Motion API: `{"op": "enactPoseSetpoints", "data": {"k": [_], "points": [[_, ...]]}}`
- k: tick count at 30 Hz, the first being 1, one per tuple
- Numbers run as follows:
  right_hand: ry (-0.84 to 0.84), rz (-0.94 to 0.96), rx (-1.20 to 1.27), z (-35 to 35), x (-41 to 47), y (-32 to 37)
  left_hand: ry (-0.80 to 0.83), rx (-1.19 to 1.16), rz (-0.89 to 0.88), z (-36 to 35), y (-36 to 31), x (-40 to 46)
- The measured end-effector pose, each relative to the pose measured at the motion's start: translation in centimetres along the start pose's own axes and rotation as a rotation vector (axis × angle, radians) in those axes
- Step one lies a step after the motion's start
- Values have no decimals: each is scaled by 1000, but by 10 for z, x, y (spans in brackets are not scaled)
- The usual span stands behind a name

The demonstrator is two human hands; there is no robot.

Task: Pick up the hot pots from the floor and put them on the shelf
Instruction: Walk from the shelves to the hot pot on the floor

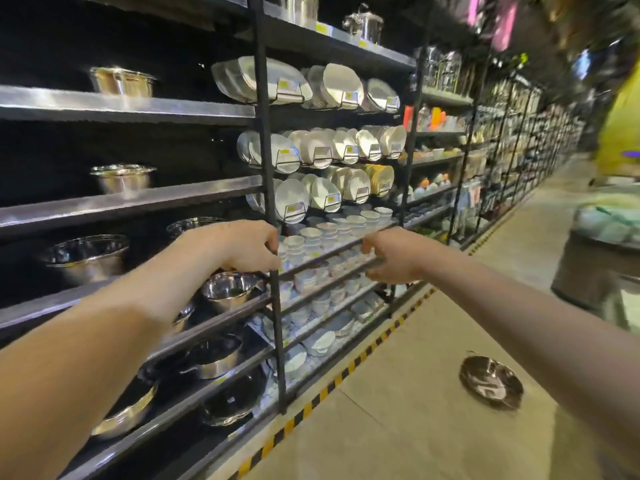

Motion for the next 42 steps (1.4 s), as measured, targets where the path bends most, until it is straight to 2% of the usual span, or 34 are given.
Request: {"op": "enactPoseSetpoints", "data": {"k": [5,11,15,23,28,32,42], "points": [[58,-123,-6,-40,35,-97,87,54,-76,-17,-54,117],[51,-264,-28,-70,67,-223,93,69,-195,-27,-136,250],[19,-310,19,-86,81,-290,147,48,-291,-56,-190,324],[50,-458,-52,-151,129,-431,237,66,-455,-112,-277,499],[155,-585,-133,-207,171,-529,230,101,-543,-148,-320,628],[239,-680,-165,-247,194,-614,290,80,-584,-178,-364,721],[355,-852,-62,-379,186,-798,384,149,-717,-305,-521,877]]}}
Point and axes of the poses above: each hand's wrist, its own x-axis towards the middle knuckle, its own z-axis out of the back of the hand, y = z × x, the point moved 9 cm from there along x, towards the middle knuckle, and after that the axes turned 11 degrees about -x, right-handed, at the moved point
